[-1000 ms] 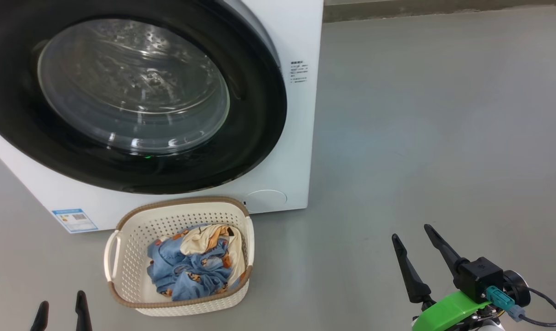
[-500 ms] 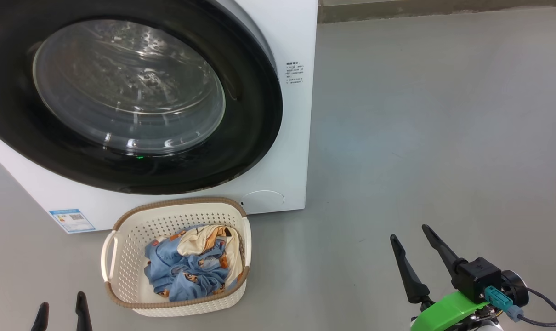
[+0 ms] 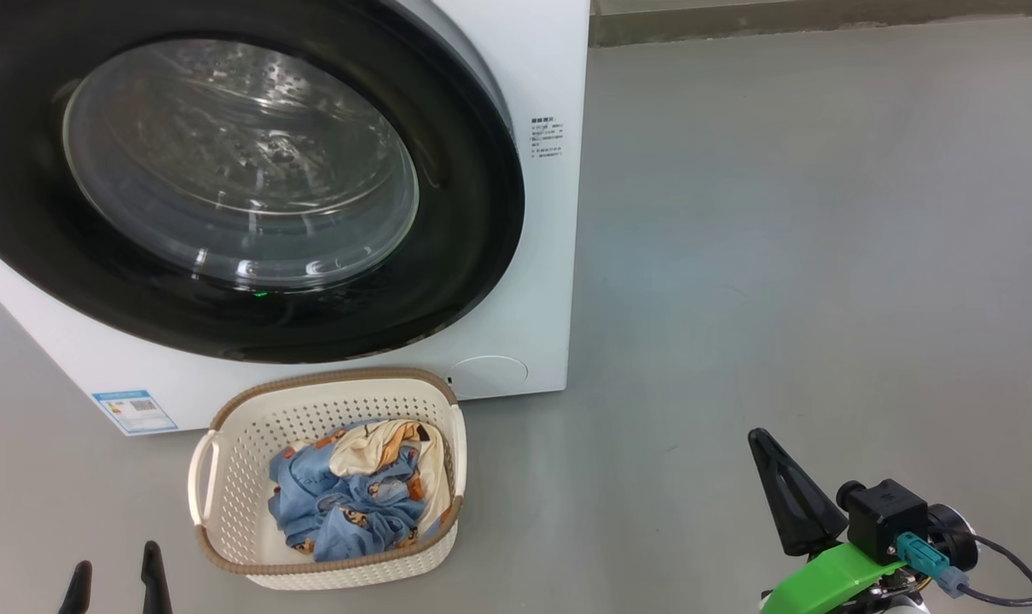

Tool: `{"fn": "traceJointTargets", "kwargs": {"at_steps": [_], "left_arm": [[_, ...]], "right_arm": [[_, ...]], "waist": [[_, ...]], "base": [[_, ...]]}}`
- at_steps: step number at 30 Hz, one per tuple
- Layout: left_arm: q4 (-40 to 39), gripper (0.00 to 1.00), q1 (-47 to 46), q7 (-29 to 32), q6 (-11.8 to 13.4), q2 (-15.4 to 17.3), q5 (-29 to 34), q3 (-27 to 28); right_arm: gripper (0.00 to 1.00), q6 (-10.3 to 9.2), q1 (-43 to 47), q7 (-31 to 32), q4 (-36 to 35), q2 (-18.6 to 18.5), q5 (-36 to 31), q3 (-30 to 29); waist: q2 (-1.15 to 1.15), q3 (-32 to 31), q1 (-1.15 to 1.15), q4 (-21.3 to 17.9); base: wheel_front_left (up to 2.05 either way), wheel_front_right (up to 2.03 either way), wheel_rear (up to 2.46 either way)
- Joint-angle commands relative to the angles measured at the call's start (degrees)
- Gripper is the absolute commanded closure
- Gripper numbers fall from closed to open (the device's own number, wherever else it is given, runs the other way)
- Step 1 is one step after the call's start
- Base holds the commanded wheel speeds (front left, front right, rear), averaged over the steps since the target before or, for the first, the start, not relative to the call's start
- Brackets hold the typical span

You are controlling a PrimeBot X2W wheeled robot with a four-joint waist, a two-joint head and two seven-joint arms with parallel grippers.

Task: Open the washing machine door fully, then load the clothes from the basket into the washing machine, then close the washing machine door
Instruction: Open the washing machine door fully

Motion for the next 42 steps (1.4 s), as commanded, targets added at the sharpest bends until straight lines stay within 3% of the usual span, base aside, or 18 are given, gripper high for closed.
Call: {"fn": "traceJointTargets", "kwargs": {"at_steps": [1,9,13,16,25,30,36,42], "left_arm": [[-1.1,0.0,-1.5,-0.5,-0.1,0.9,0.0,1.7],[-1.0,0.0,-1.6,-0.5,-0.1,1.2,0.0,1.5],[-1.0,0.0,-1.5,-0.5,-0.1,1.2,0.0,1.5],[-1.1,0.0,-1.3,-0.5,-0.1,1.1,-0.1,1.3],[-1.5,0.0,-1.3,-0.5,-0.1,1.1,-0.4,-0.9],[-2.0,0.0,-1.9,-0.5,-0.1,1.6,-1.1,-1.3],[-3.1,0.0,-3.1,-0.5,-0.1,3.1,-1.6,-0.7],[-4.6,0.0,-5.3,-0.5,-0.1,4.3,-2.3,-0.2]], "right_arm": [[1.0,-0.06,-2.1,-0.7,-1.2,-0.1,0.6,1.7],[1.0,-0.06,-2.0,-0.7,-1.2,-0.1,1.0,1.9],[1.0,-0.06,-1.6,-0.7,-0.7,0.4,6.8,-0.5],[1.0,-0.06,-1.8,-0.7,0.3,0.7,15.7,-2.8],[1.0,-0.06,-7.0,-0.7,7.7,0.7,55.8,-6.7],[1.0,-0.06,-11.3,3.1,9.4,-2.8,73.5,-6.8],[1.0,-0.06,-16.9,7.5,8.5,-7.2,84.4,-10.2],[1.0,-0.06,-24.4,11.5,7.8,-9.0,87.9,-11.6]], "waist": [[0.0,0.0,0.0,0.0],[0.0,0.0,0.0,-0.1],[0.0,-0.1,0.0,0.0],[0.0,-0.1,0.0,0.2],[0.0,1.2,0.0,1.9],[0.0,3.4,0.0,3.1],[0.0,8.9,0.0,3.9],[0.0,16.5,0.0,4.1]], "base": [[0.0,0.0,0.0],[0.0,0.0,0.0],[0.0,0.0,0.0],[0.0,0.0,0.0],[0.0,0.0,0.0],[0.0,0.0,0.0],[0.0,0.0,0.0],[0.0,0.0,0.0]]}}
